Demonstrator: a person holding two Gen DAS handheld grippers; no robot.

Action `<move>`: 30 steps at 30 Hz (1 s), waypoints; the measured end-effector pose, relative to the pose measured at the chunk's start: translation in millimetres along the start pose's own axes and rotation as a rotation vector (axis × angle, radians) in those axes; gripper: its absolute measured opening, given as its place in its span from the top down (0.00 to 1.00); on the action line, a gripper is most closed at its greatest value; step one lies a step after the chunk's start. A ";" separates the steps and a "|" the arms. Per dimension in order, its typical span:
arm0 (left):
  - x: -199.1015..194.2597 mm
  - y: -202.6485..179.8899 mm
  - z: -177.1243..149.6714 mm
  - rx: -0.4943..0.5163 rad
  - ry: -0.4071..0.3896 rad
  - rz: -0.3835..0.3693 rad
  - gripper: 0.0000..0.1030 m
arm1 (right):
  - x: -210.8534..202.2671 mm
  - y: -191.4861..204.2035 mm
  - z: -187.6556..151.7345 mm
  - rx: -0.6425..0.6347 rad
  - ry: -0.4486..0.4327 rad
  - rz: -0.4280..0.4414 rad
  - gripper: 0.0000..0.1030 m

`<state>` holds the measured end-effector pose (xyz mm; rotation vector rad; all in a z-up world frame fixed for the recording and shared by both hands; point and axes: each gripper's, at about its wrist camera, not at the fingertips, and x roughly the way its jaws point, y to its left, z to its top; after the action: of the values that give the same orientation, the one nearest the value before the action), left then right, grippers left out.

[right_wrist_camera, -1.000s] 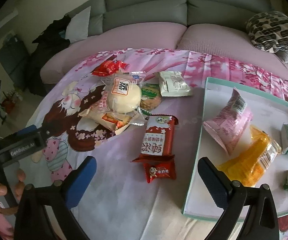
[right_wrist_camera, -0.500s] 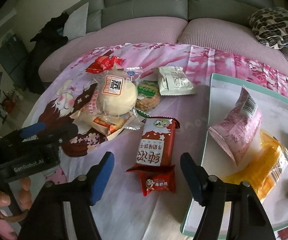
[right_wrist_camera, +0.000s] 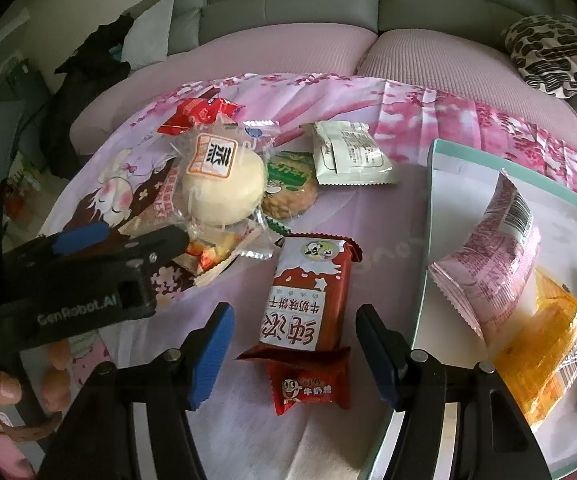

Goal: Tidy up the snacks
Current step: 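Grasp the red milk biscuit pack with the right gripper while the left gripper grasps the cream roll pack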

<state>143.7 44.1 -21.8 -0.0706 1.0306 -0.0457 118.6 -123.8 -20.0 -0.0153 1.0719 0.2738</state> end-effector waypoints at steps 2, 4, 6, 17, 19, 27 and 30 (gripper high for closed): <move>4.2 0.0 3.2 -0.016 0.008 -0.004 0.03 | 1.6 -0.7 0.9 0.000 0.002 -0.001 0.35; 7.4 -1.2 6.5 -0.025 0.012 -0.006 0.03 | 2.9 -0.7 1.3 -0.001 0.003 -0.001 0.35; 10.5 -3.1 8.7 -0.026 0.017 -0.003 0.03 | 3.2 -0.5 1.8 -0.005 0.000 -0.007 0.35; 30.7 -14.3 21.7 -0.060 0.060 0.013 0.03 | 7.0 1.5 4.9 -0.018 -0.002 -0.014 0.35; 35.9 -14.7 23.8 -0.083 0.077 0.024 0.03 | 7.3 1.7 4.6 -0.020 -0.001 -0.013 0.35; 39.1 -7.3 19.5 -0.118 0.104 0.024 0.03 | 7.8 2.6 3.9 -0.019 0.000 -0.008 0.35; 35.4 1.5 13.3 -0.125 0.112 0.018 0.03 | 7.9 2.7 3.1 -0.018 0.003 -0.003 0.35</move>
<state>173.3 43.6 -45.3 -0.1741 1.1451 0.0315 124.2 -119.1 -25.0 -0.0335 1.0720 0.2807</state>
